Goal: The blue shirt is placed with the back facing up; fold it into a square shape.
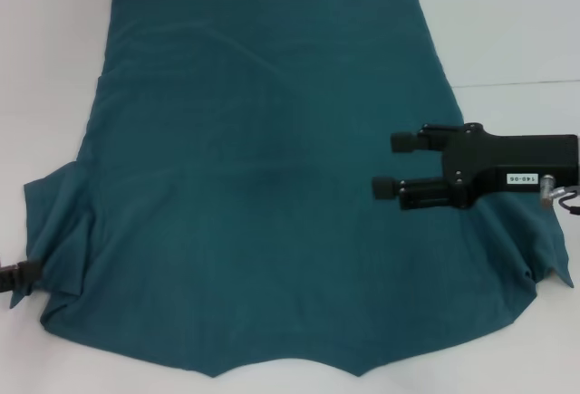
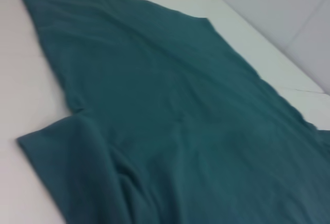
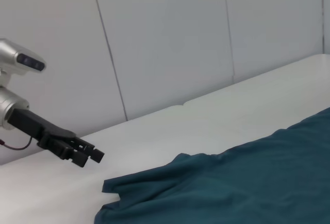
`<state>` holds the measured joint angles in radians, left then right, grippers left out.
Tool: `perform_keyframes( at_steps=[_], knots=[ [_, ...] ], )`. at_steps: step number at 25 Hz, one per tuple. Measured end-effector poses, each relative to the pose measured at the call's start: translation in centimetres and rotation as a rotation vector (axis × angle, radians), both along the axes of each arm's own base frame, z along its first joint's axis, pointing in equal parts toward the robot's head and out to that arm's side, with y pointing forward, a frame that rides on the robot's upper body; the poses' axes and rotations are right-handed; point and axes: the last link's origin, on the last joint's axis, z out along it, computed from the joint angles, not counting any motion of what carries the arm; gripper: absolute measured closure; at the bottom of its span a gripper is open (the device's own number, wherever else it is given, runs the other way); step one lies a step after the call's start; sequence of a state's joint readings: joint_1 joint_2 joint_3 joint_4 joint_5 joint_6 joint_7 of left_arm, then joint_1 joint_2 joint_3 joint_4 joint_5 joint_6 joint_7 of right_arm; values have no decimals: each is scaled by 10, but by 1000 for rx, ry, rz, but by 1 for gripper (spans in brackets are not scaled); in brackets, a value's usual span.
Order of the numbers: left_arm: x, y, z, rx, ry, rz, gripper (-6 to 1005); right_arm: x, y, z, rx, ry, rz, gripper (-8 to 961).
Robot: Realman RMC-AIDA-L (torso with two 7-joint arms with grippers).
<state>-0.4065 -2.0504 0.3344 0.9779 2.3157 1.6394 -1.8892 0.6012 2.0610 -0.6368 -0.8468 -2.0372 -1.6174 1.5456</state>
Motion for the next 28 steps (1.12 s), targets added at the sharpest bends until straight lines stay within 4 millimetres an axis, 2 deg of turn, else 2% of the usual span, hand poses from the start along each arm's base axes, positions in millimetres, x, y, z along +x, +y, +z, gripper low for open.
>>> perform_keyframes(
  at_steps=[7, 15, 23, 28],
  knots=[
    [-18, 3, 2, 36, 59, 129, 67, -6, 2, -2, -8, -5, -4, 48],
    [-25, 9, 2, 66, 91, 168, 67, -10, 4, -2, -16, -5, -16, 48],
    [-32, 14, -10, 78, 122, 201, 68, -14, 6, -5, -20, -20, -13, 49],
    [-23, 20, -22, 38, 149, 159, 68, -14, 7, -6, -18, -26, -13, 49]
  ],
)
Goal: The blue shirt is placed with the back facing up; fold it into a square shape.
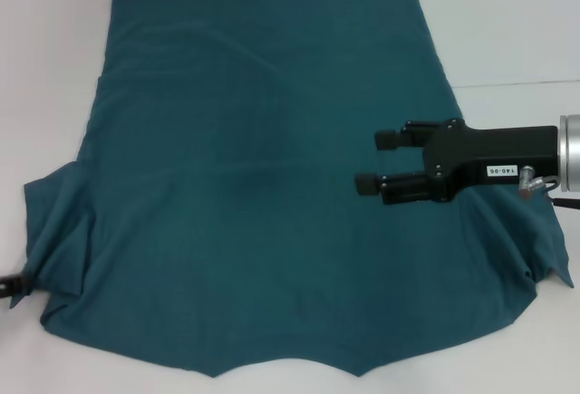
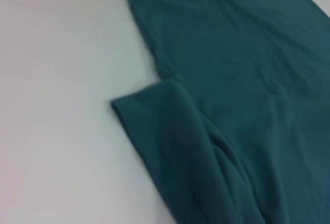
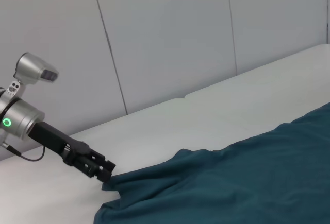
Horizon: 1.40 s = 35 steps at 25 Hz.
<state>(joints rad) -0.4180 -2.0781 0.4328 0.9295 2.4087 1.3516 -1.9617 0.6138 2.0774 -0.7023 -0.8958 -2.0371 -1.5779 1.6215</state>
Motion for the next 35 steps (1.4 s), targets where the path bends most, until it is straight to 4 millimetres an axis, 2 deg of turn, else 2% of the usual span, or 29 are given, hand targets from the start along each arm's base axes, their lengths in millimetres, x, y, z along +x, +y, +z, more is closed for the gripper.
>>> perform_keyframes(
  at_steps=[5, 12, 25, 30, 35],
  knots=[
    [5, 7, -13, -25, 53, -24, 69, 0, 1, 0, 3, -1, 0, 50],
    [4, 12, -16, -16, 81, -20, 69, 1, 0, 0, 3, -1, -5, 50],
    [2, 11, -15, -14, 67, 39, 452, -1, 2, -1, 7, -4, -4, 51],
    [2, 11, -17, -16, 63, 43, 697, -1, 2, -1, 6, -4, -4, 51],
    [3, 11, -17, -15, 51, 45, 884, -1, 2, -2, 6, -4, -4, 52]
  ],
)
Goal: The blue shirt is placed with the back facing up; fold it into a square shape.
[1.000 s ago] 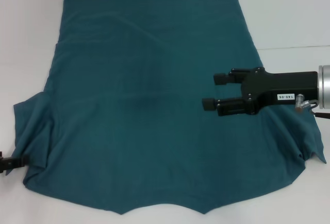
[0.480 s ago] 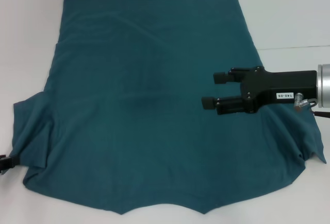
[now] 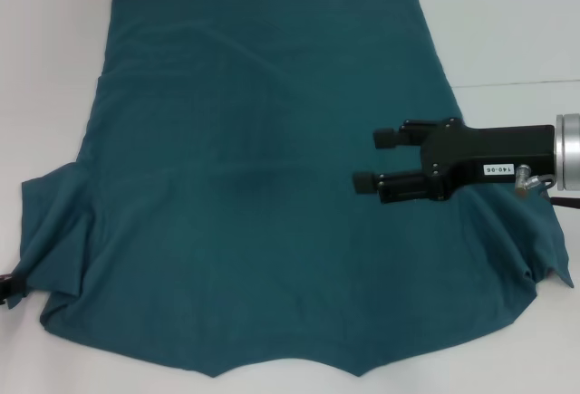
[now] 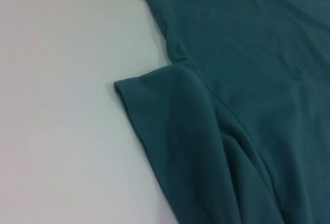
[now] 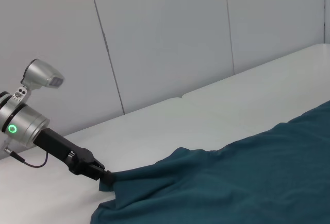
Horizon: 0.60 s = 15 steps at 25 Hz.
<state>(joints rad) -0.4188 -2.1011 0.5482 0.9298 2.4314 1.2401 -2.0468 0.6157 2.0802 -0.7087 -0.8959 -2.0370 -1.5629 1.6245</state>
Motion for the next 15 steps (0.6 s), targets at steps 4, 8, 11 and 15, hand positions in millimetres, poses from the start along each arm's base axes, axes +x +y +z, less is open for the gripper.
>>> perform_keyframes(
  at_steps=[4, 8, 11, 15],
  knots=[
    [2, 1, 0, 0, -4, -2, 949, 1, -1, 0, 0, 0, -3, 52],
    [5, 3, 0, -3, -10, -9, 968, 2, -2, 0, -1, 1, -7, 52],
    [10, 6, 5, -2, -7, -24, 967, 3, -2, 0, 1, 3, -9, 53],
    [22, 10, 17, 0, -6, -58, 967, 5, -3, 0, 5, 5, -11, 53]
  ],
)
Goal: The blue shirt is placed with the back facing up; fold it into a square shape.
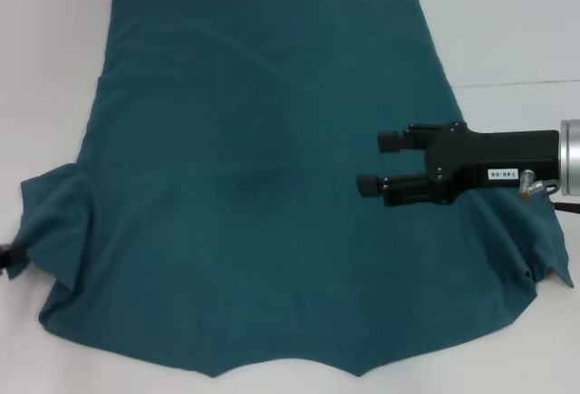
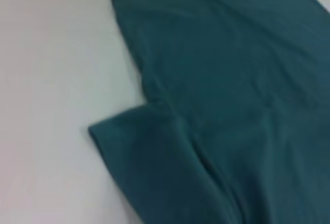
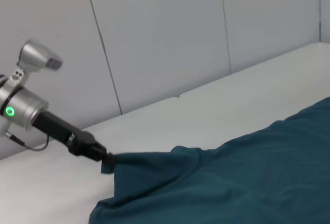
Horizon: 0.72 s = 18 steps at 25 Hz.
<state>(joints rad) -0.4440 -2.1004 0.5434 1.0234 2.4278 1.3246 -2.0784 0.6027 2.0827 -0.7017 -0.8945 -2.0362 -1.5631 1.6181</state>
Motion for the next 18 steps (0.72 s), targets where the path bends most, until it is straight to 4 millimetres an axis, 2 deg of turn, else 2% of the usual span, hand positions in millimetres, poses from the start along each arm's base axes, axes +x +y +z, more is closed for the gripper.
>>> perform_keyframes(
  at_steps=[3, 8, 18],
  knots=[
    [12, 5, 9, 2, 9, -33, 967, 3, -2, 0, 0, 1, -5, 53],
    [31, 12, 11, -17, 7, -83, 968, 7, -5, 0, 4, 8, -17, 53],
    [59, 29, -14, -109, 90, -193, 966, 13, -7, 0, 11, 5, -35, 54]
  ],
)
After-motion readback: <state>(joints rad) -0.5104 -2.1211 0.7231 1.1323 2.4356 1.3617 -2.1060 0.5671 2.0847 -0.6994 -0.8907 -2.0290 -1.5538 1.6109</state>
